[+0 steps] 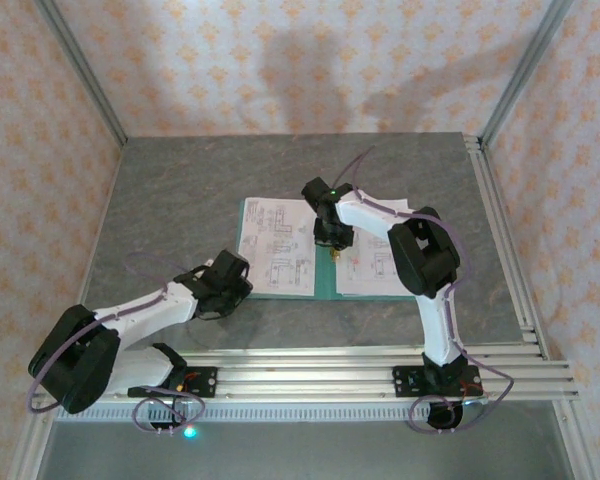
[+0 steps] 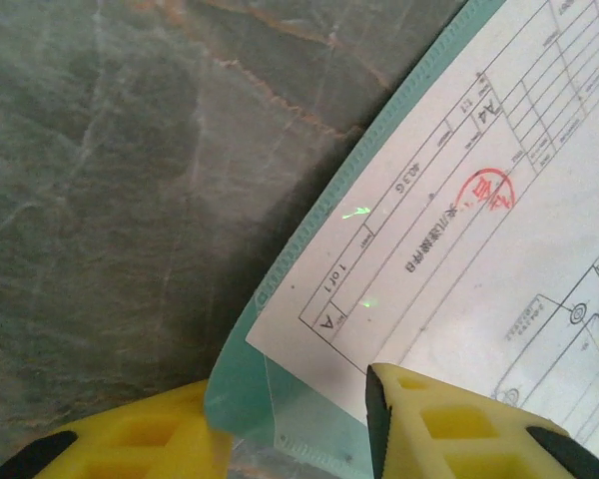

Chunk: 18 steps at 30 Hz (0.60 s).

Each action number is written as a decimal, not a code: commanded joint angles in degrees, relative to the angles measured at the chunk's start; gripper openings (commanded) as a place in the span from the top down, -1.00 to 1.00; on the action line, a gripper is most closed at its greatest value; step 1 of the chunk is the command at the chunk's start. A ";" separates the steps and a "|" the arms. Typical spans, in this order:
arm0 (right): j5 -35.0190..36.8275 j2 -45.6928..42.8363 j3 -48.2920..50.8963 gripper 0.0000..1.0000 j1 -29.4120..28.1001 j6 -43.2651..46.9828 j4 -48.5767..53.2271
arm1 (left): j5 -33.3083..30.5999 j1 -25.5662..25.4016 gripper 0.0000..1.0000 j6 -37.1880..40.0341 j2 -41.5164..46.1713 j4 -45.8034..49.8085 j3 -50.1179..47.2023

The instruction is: Put the files into the folder

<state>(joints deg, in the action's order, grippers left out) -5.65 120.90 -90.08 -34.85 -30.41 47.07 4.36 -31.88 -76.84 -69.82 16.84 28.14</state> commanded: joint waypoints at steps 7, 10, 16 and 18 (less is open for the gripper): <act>-4.47 4.87 3.28 0.69 -0.41 -0.16 1.21 | -3.93 0.10 0.35 2.70 5.62 -7.23 -1.46; -4.50 4.87 3.16 0.69 -0.41 0.03 1.26 | -3.88 0.02 0.47 5.39 7.17 -8.20 -1.51; -5.22 5.05 1.73 0.69 -0.42 0.79 1.12 | -3.36 -2.41 0.95 13.34 9.64 -9.13 -0.37; -5.74 5.29 0.78 0.69 -0.40 1.09 1.36 | -5.59 -4.41 1.00 16.19 11.58 -5.27 1.23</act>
<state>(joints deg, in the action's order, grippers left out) -6.13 121.08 -90.48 -34.70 -29.91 47.18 0.97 -33.91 -67.40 -60.62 9.98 26.98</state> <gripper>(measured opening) 0.158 0.046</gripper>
